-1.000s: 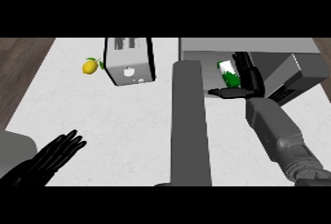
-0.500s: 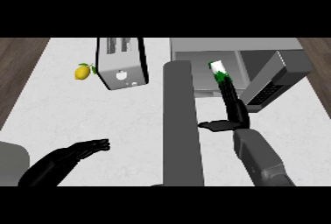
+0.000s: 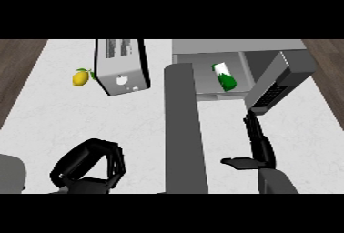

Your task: Pick up the milk, place it into the microwave and close the microwave

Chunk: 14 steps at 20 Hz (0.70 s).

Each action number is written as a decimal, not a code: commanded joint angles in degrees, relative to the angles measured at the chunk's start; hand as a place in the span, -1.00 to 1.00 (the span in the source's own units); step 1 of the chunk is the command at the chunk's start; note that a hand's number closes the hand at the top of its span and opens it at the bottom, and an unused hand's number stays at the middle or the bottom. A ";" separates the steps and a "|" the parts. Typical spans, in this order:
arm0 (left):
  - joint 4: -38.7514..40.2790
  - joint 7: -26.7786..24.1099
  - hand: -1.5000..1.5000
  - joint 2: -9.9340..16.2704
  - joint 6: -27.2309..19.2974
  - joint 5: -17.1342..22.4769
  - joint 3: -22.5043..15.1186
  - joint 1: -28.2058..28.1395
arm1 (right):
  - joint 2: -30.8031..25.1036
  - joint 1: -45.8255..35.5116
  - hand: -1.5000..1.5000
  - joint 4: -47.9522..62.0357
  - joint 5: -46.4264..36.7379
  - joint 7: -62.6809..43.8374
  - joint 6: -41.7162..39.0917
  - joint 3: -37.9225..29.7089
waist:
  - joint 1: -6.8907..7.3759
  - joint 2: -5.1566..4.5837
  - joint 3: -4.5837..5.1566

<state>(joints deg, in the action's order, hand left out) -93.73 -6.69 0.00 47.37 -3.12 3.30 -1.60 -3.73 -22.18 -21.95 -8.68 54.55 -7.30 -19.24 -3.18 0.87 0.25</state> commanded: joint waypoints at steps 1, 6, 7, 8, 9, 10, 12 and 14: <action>2.89 0.43 1.00 0.34 -0.52 -3.59 -2.19 3.21 | -2.27 7.88 -1.00 -7.12 2.11 1.41 -4.60 -0.04 | -0.72 0.09 0.05; 7.01 -5.10 1.00 0.01 -4.43 -10.44 -6.93 6.45 | -5.01 20.18 -1.00 -16.79 3.51 2.30 -8.84 0.99 | -0.89 -0.17 0.09; 9.75 -7.02 1.00 0.00 -6.64 -12.18 -10.63 7.08 | -3.46 22.00 -1.00 -19.19 4.18 3.36 -9.07 1.41 | -0.44 -0.39 0.04; 10.51 -8.51 1.00 0.00 -6.77 -12.67 -9.39 6.89 | -3.98 24.73 -1.00 -22.90 4.39 1.98 -10.56 2.39 | -0.38 -0.33 0.10; 12.45 -8.00 1.00 0.00 -11.55 -10.14 -13.75 7.87 | -5.04 25.96 -1.00 -24.75 5.98 2.05 -11.92 1.54 | -0.69 -0.44 0.08; 13.49 -11.76 1.00 0.00 -10.87 -13.56 -13.39 6.36 | -4.68 27.62 -1.00 -28.52 6.89 -0.54 -11.33 1.66 | -0.56 -0.39 0.16; 12.34 -11.30 1.00 0.00 -16.16 -14.32 -18.65 8.09 | -5.41 32.20 -1.00 -32.82 8.28 -0.91 -15.19 2.91 | 0.12 -0.45 0.04; 16.99 -14.64 1.00 0.00 -18.64 -14.23 -20.21 8.52 | -4.97 35.14 -1.00 -39.49 10.17 -2.11 -16.75 4.10 | 0.28 -0.63 0.05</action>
<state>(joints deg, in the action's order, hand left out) -80.94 -17.25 0.03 34.43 -15.56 -11.46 6.15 -8.10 6.84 -52.29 -1.45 51.74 -16.25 -16.26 -3.36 0.43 0.32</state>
